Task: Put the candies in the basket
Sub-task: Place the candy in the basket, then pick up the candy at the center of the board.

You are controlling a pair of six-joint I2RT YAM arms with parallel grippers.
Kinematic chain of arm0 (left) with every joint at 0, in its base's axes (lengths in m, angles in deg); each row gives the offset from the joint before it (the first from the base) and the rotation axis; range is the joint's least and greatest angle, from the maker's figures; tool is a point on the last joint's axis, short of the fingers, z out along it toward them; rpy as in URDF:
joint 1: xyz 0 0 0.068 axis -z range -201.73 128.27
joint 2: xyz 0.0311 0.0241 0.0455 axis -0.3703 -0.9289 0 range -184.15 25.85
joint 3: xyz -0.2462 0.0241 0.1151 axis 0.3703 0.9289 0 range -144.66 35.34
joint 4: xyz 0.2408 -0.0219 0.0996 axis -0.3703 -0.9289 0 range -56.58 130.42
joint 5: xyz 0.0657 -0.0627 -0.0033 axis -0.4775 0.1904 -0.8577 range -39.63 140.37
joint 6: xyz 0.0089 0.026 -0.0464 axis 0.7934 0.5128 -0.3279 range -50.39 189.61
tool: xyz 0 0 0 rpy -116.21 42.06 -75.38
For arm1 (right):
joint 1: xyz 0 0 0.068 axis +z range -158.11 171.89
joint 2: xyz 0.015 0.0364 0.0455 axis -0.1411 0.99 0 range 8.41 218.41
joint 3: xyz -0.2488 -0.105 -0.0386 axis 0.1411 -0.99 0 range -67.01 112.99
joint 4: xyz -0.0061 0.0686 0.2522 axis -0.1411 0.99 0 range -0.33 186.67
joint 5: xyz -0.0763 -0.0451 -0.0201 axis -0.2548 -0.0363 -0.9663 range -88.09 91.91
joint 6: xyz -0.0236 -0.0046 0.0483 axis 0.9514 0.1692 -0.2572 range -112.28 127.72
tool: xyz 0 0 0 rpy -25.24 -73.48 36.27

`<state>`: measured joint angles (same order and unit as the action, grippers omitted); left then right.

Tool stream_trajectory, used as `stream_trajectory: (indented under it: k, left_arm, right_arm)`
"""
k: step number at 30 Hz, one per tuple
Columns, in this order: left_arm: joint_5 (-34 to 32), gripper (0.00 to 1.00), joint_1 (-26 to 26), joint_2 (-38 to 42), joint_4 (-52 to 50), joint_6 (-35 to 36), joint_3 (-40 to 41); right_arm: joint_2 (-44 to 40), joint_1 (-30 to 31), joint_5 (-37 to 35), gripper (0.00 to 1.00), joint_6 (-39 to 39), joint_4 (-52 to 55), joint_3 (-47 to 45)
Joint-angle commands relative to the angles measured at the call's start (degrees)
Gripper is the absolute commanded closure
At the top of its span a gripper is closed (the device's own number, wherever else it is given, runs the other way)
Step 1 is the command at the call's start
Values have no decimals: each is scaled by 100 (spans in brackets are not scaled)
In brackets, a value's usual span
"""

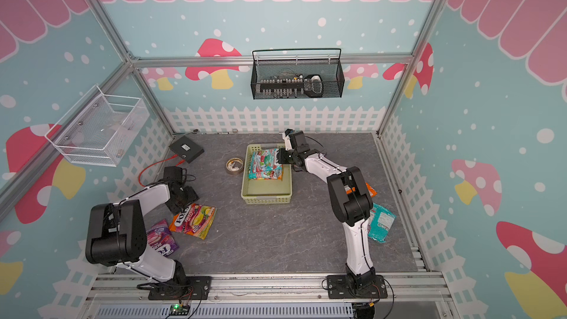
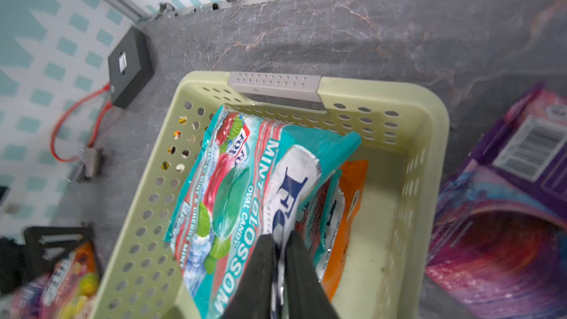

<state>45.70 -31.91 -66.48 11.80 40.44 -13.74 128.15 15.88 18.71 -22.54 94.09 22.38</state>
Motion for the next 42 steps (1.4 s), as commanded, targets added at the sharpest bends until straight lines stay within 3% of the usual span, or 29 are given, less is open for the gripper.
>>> stream_trajectory:
  k: [1, 4, 6, 14, 24, 30, 35, 42]
  left_arm:
    - [-31, 28, -45, -96, -205, 212, -85]
    - [-73, 27, -53, -92, -214, 192, -35]
    - [233, 28, -42, -101, -206, 136, 76]
    - [1149, 30, -42, 189, -67, -535, 589]
    - [1365, 32, 243, 167, -134, -1503, 927]
    - [1179, 32, 434, 343, -339, -2166, 1194]
    - [478, 31, 407, 430, -739, -2340, 1134]
    - [663, 31, 314, 604, -771, -2315, 1162]
  right_arm:
    - [-115, -17, 17, 56, -57, -273, -83]
    - [-484, -8, 128, 42, -166, -152, -222]
    - [-779, 21, 102, 39, -396, 18, -394]
    - [-2428, 707, -493, 36, -1441, 244, -1744]
    - [-3644, 2875, -1958, 38, -3751, -288, -3498]
    - [-3300, 3902, -2427, 39, -4624, -750, -3662]
    - [-2614, 4320, -2519, 42, -5112, -1207, -3494]
    - [-1199, 4544, -1871, 43, -5363, -1837, -2806]
